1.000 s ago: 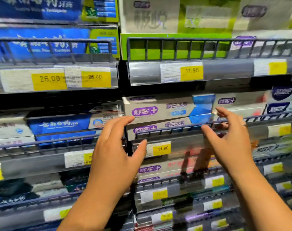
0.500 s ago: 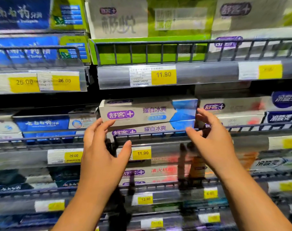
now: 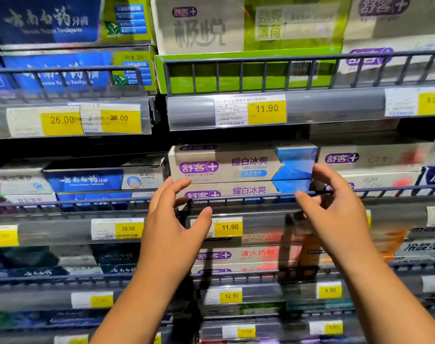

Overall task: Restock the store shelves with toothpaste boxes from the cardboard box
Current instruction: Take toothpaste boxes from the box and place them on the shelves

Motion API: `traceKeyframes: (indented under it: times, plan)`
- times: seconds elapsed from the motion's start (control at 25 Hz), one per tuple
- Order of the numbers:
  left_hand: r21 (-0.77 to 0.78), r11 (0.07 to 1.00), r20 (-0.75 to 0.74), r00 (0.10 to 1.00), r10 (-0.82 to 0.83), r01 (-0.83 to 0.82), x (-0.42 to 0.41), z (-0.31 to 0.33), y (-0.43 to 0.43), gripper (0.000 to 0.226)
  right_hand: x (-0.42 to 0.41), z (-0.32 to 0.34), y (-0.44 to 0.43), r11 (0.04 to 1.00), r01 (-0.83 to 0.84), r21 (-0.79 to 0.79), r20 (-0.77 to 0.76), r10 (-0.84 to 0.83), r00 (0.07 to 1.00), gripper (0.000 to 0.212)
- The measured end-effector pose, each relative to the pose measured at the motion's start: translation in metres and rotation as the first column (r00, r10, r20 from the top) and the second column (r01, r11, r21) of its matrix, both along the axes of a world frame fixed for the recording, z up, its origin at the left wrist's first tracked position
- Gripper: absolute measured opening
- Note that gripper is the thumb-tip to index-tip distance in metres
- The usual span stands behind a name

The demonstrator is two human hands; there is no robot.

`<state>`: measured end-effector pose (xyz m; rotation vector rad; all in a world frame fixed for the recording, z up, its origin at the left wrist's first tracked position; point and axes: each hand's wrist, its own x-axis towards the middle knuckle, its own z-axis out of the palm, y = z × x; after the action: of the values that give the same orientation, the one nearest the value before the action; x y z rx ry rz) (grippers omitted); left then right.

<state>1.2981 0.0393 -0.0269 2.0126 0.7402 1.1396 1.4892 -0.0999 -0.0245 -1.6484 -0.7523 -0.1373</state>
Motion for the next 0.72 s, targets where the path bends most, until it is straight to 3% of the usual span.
traceKeyframes:
  times: [0.28,0.72]
  plan:
    - [0.004,1.0,-0.048,0.999,0.001,-0.001,-0.0015,0.0019,0.0102,0.046,-0.0024,-0.0023,0.0026,1.0,0.017,0.01,-0.002,-0.017,1.0,0.052]
    - [-0.181,0.98,0.124,0.991,-0.058,0.08,-0.0096,0.0023,0.0088,0.041,-0.0024,-0.0042,0.0087,0.999,0.032,0.011,0.001,-0.032,0.999,0.053]
